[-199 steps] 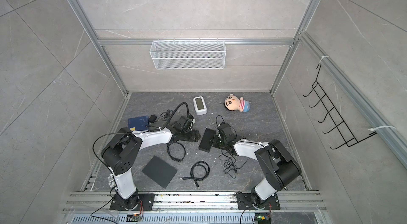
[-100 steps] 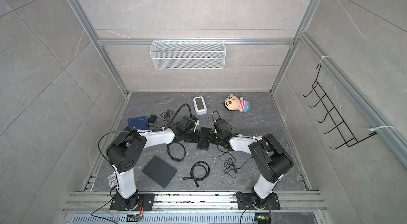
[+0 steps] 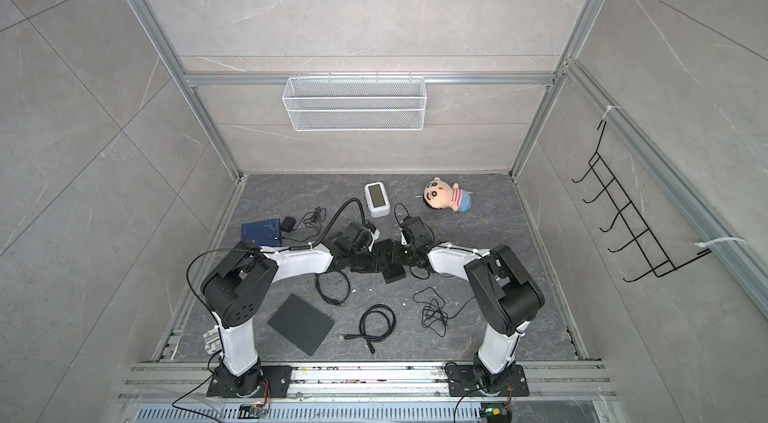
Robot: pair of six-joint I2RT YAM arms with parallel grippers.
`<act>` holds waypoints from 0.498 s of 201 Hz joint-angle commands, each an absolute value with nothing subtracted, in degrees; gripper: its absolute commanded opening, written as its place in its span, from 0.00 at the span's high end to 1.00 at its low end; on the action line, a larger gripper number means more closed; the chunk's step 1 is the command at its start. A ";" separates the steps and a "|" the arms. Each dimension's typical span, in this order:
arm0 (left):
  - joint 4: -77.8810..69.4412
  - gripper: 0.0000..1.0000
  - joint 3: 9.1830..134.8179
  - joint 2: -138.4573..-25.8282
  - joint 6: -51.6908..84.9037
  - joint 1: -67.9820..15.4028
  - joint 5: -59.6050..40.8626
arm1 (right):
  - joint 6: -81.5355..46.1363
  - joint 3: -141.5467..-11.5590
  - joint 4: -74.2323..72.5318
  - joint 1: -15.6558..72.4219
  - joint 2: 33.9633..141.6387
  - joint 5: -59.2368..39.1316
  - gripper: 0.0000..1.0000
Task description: Insert the plug into the switch port
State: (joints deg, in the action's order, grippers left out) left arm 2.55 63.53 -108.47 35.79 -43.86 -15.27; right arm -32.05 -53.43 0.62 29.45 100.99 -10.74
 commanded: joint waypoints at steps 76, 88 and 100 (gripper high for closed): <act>12.87 0.54 63.63 -95.37 27.94 -44.22 1.78 | -30.73 -47.47 31.96 22.52 75.37 0.96 0.36; 13.68 0.52 63.63 -95.28 27.83 -43.96 3.14 | -30.84 -46.53 34.52 20.72 71.83 1.03 0.34; 14.35 0.50 63.72 -95.35 27.91 -43.71 4.04 | -30.10 -46.64 37.63 19.60 69.62 0.97 0.33</act>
